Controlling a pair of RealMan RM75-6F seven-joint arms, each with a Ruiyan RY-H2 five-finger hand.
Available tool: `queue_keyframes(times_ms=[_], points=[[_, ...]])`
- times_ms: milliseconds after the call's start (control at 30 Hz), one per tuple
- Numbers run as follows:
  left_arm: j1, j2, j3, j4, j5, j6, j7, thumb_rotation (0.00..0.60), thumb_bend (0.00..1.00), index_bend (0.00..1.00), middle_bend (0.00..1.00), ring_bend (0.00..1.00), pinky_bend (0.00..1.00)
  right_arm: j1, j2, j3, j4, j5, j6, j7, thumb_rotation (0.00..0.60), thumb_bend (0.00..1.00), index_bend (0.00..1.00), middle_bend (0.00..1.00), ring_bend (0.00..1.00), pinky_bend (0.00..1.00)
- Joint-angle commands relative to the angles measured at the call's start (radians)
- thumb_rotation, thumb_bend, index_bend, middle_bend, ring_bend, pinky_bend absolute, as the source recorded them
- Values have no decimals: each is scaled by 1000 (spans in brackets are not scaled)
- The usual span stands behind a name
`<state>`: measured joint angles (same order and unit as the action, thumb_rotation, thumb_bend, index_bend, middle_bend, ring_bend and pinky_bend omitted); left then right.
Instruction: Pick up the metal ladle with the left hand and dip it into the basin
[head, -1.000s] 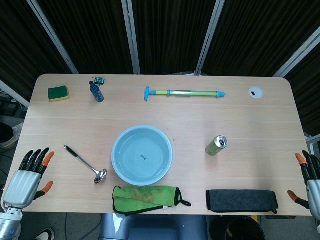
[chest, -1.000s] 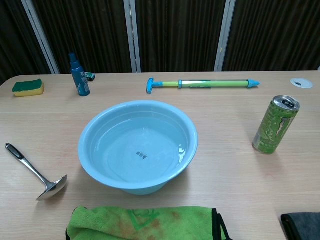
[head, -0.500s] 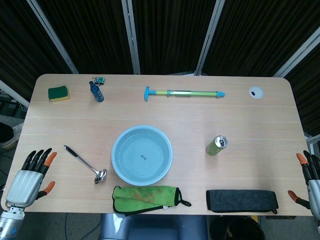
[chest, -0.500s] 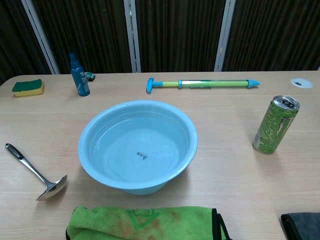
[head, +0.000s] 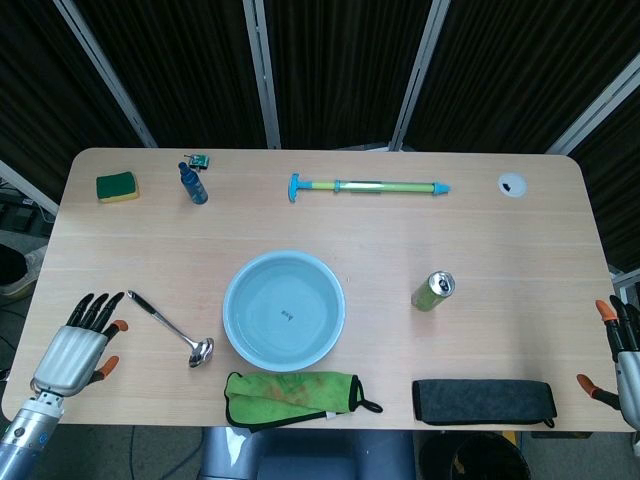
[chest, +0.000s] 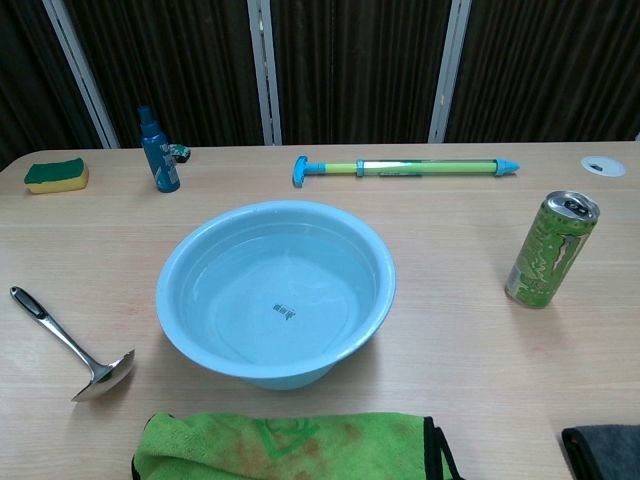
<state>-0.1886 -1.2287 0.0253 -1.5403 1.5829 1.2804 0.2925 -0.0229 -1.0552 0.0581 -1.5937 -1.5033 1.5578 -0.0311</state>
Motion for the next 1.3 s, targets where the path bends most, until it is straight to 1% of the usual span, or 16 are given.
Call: queue_keyframes(times_ms=[33, 200, 467, 933, 1300], points=[[-38, -29, -19, 58, -32, -54, -34, 600, 289, 385, 0, 0, 0, 10, -6, 8, -1, 21, -19, -18, 600, 0, 0, 0, 0, 0], [-82, -74, -31, 139, -59, -124, -67, 600, 292, 430, 0, 0, 0, 17, -11, 20, 2, 51, -37, -32, 600, 0, 0, 0, 0, 0], [-147, -152, -36, 273, -80, -215, -124, 600, 294, 421, 0, 0, 0, 24, -12, 37, 2, 94, -53, -44, 600, 0, 0, 0, 0, 0], [-219, -246, -14, 397, -57, -290, -196, 600, 294, 427, 0, 0, 0, 21, -7, 52, 8, 126, -51, -36, 600, 0, 0, 0, 0, 0], [-253, -313, -4, 492, -51, -322, -236, 600, 293, 433, 0, 0, 0, 21, -2, 54, 12, 132, -54, -27, 600, 0, 0, 0, 0, 0]])
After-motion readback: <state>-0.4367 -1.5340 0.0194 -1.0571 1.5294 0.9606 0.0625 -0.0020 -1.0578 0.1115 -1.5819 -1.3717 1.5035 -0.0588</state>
